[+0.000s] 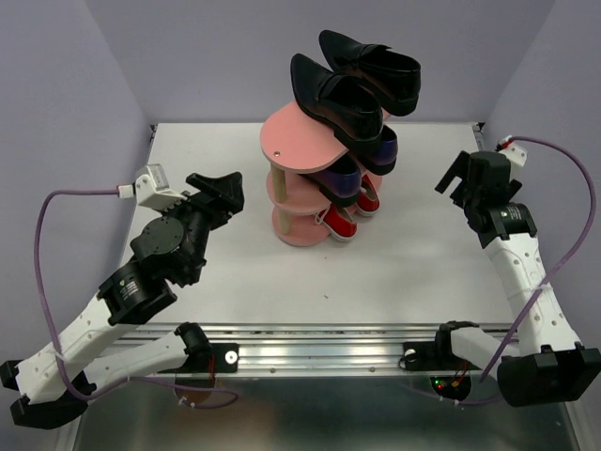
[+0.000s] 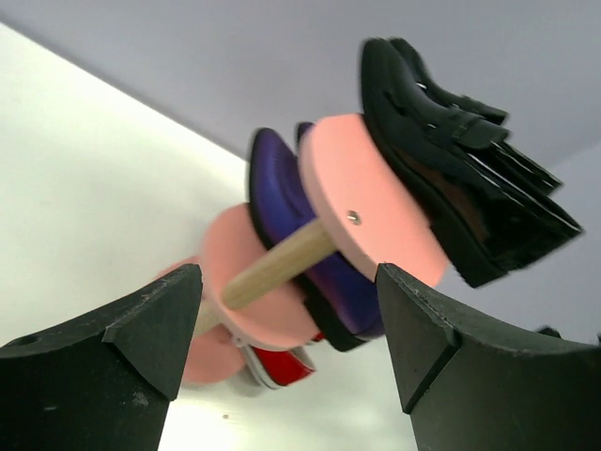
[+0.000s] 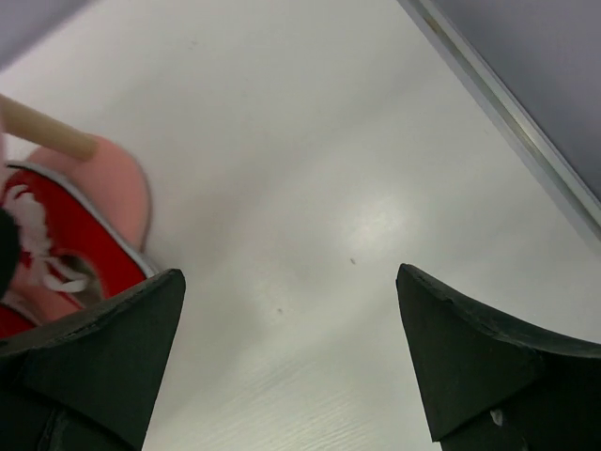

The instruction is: Place and organize the shoes onto the shoe shelf

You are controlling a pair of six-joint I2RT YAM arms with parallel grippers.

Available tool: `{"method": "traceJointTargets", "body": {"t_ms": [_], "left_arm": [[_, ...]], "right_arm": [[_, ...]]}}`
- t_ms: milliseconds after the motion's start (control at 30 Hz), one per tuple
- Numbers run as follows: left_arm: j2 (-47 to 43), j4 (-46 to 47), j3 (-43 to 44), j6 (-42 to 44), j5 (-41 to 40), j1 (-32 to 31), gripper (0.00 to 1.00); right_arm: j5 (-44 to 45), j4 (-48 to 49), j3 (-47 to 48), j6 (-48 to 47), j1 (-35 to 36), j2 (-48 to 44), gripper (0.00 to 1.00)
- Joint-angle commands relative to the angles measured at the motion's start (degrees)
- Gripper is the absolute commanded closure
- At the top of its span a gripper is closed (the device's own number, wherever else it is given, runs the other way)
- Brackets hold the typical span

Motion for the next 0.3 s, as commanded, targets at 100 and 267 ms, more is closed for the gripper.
{"method": "traceJointTargets", "body": {"t_ms": [100, 267], "left_arm": [[-8.79, -7.61, -2.54, 2.0, -16.2, 0.29, 0.13], [-11.08, -7.95, -1.84, 5.44, -19.02, 0.29, 0.13]], "right_arm": [[10.17, -5.24, -4.73, 13.26, 0.45, -1.58, 0.0], [6.83, -3.31, -7.28, 13.52, 0.45, -3.07, 0.0]]}}
